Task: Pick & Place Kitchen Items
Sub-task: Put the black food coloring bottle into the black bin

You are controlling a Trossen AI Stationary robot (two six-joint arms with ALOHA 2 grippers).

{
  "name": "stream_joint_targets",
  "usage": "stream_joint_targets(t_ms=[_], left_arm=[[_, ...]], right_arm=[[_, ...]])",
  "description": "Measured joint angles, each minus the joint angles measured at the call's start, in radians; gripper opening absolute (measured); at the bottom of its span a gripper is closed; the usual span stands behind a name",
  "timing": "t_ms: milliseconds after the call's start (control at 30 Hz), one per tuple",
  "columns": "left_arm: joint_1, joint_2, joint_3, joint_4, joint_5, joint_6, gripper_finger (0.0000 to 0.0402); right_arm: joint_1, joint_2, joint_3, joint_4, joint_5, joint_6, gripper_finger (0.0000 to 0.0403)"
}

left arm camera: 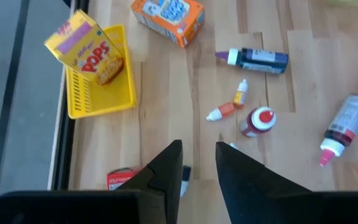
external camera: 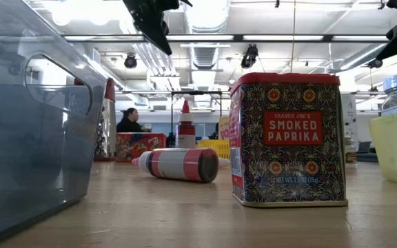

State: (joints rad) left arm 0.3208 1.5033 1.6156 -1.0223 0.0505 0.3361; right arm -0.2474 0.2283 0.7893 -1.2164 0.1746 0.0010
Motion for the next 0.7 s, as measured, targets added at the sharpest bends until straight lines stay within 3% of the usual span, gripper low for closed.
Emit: stream_joint_targets(t_ms=[300,533,600,700], left_arm=[[0.0,0.0,0.0,0.028,-0.007,-0.117,0.0103],[-0.025,-0.003,0.0,-0.03,-0.062,-0.435,0.0093],[-0.069,-0.004,0.0,-0.033,-0.136,-0.508,0.0088],[-0.159,-0.004,0.0,-0.035,-0.333,-0.576,0.0081]], right_arm=[[0.0,0.003,0.002,0.002,0.001,0.0,0.0008],[0.0,0.003,0.002,0.002,0.003,-0.001,0.0008],[0.0,0.003,0.002,0.002,0.003,-0.001,0.0008],[0.0,0.003,0.002,0.002,0.003,-0.001,0.0008]])
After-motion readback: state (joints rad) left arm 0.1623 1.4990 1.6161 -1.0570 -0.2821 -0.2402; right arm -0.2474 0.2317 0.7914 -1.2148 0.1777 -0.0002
